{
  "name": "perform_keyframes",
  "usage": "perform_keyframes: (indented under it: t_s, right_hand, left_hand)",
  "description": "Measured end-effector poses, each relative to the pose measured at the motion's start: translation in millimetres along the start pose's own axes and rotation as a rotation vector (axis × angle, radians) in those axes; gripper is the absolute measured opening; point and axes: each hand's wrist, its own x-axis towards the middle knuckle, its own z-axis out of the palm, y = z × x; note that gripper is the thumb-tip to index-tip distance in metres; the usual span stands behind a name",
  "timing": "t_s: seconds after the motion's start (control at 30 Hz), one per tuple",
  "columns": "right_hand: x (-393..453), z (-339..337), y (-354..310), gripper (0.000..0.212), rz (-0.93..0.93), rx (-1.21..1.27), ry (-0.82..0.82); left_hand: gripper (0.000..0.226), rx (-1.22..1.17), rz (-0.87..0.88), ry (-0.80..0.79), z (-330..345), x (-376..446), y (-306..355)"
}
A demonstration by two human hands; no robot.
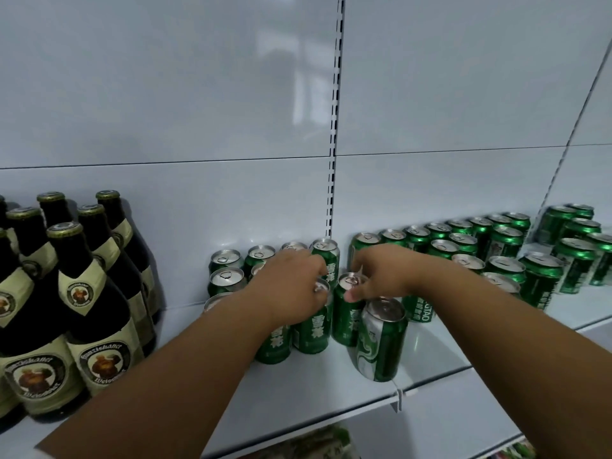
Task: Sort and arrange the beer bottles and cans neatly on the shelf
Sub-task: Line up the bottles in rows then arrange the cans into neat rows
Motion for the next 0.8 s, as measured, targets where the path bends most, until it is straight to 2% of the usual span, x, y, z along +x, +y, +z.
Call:
perform_keyframes:
  t_s: [0.13,0.3,0.4,0.53,0.7,0.8]
  right_hand:
    - [8.4,0.8,9.9,0.044,-0.097,0.077,-0.001]
    - [22.9,4.5,26.6,0.039,-0.168,0.31,0.009]
    - [32.1,15.4,36.2,0.041,-0.174,0.42,0.048]
    - [38.0,35.5,47.6,0.051,-0.111,0.688,0.169]
    - [22.3,66.4,57.2,0.018,-0.096,0.972,0.314]
    - [12.2,79.5,63.4,0.024,-0.116,1.094,0.331]
  left_hand:
    - [0.034,-0.02,-0.022,-0.067,0.1,20.7,12.9]
    - [0.039,-0.007,-0.057,-0.156,0.9,52.6,15.8]
    - [0.051,-0.023,-0.071,-0.234,3.3,70.4,16.9]
    - [0.065,0.003,-0.082,-0.28,10.1,84.8,15.7]
    - [0.057,0.081,-0.052,-0.27,19.1,92.7,15.9]
    - [0.057,0.119,-0.029,-0.291,15.7,96.4,17.8]
